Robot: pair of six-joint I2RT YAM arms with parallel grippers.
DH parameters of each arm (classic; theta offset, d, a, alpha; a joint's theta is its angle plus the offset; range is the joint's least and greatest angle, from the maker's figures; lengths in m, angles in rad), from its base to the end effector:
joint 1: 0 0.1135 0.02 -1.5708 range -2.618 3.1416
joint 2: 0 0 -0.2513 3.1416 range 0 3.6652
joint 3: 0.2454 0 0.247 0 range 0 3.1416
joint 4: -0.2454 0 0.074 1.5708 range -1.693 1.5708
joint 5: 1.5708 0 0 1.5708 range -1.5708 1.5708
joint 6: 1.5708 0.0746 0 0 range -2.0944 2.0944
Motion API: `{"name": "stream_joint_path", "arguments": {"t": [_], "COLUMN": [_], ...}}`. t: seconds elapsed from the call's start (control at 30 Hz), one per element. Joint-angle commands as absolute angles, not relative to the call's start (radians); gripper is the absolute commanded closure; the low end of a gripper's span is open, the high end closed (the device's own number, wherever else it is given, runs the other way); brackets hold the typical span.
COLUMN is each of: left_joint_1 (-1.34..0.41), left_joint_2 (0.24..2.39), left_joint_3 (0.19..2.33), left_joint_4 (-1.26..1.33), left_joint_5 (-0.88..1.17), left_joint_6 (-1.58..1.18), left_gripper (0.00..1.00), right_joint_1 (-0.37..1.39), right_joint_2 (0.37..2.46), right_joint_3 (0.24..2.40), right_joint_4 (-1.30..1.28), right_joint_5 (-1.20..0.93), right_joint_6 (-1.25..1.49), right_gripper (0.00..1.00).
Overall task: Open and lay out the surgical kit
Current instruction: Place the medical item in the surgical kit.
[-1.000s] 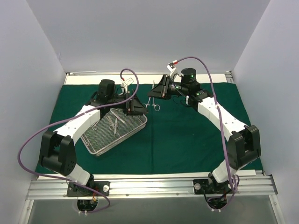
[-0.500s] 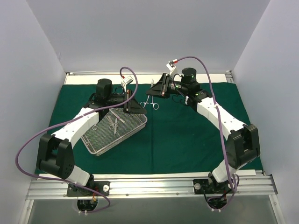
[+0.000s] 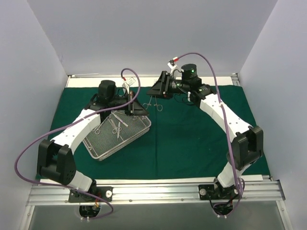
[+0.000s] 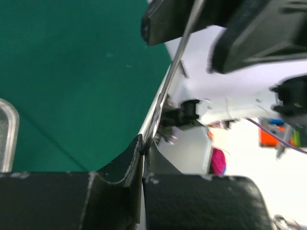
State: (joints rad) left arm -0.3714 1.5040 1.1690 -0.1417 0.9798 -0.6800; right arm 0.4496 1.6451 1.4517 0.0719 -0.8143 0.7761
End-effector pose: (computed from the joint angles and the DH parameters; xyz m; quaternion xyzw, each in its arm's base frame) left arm 0.3054 -0.1854 0.2891 0.1260 0.7823 -0.5779 0.1953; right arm 0.3453 0.2269 0.3618 -0.1473 0.7210 0.5927 0.3274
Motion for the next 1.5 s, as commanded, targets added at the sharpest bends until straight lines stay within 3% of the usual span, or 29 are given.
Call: {"name": "stream_joint_path", "arguments": {"t": [0.0,0.07,0.2,0.4,0.67,0.8,0.9,0.97,1.07,1.33,1.47], "left_joint_1": [-0.374,-0.374,-0.383,-0.394,-0.396,-0.397,-0.4,-0.402,-0.405,-0.41,-0.414], "left_joint_2": [1.456,1.447,1.44,1.44,1.436,1.445,1.445,1.451,1.453,1.465,1.477], "left_joint_3": [1.252,1.264,1.269,1.285,1.313,1.322,1.328,1.33,1.33,1.347,1.358], "left_joint_4": [-0.319,-0.336,-0.322,-0.351,-0.413,-0.425,-0.429,-0.433,-0.437,-0.448,-0.46], "left_joint_5": [0.787,0.746,0.721,0.698,0.65,0.655,0.655,0.661,0.658,0.649,0.641], "left_joint_6": [-0.529,-0.52,-0.543,-0.532,-0.502,-0.5,-0.496,-0.489,-0.483,-0.469,-0.46], "left_gripper": [0.98,0.98,0.98,0.98,0.98,0.98,0.98,0.98,0.98,0.98,0.98], "right_joint_1": [0.471,0.486,0.528,0.571,0.627,0.641,0.643,0.643,0.644,0.647,0.646], "right_joint_2": [1.68,1.713,1.781,1.859,1.936,1.967,1.986,1.994,2.014,2.071,2.094], "right_joint_3": [1.594,1.658,1.774,1.899,2.048,2.089,2.112,2.115,2.125,2.21,2.237], "right_joint_4": [-0.167,-0.238,-0.336,-0.485,-0.623,-0.664,-0.687,-0.692,-0.703,-0.735,-0.741], "right_joint_5": [-0.704,-0.675,-0.612,-0.506,-0.402,-0.384,-0.377,-0.361,-0.351,-0.339,-0.356], "right_joint_6": [0.709,0.701,0.683,0.66,0.634,0.629,0.626,0.624,0.63,0.641,0.643], "right_gripper": [0.57,0.57,0.71,0.6,0.63,0.87,0.93,0.91,0.8,0.74,0.92]}}
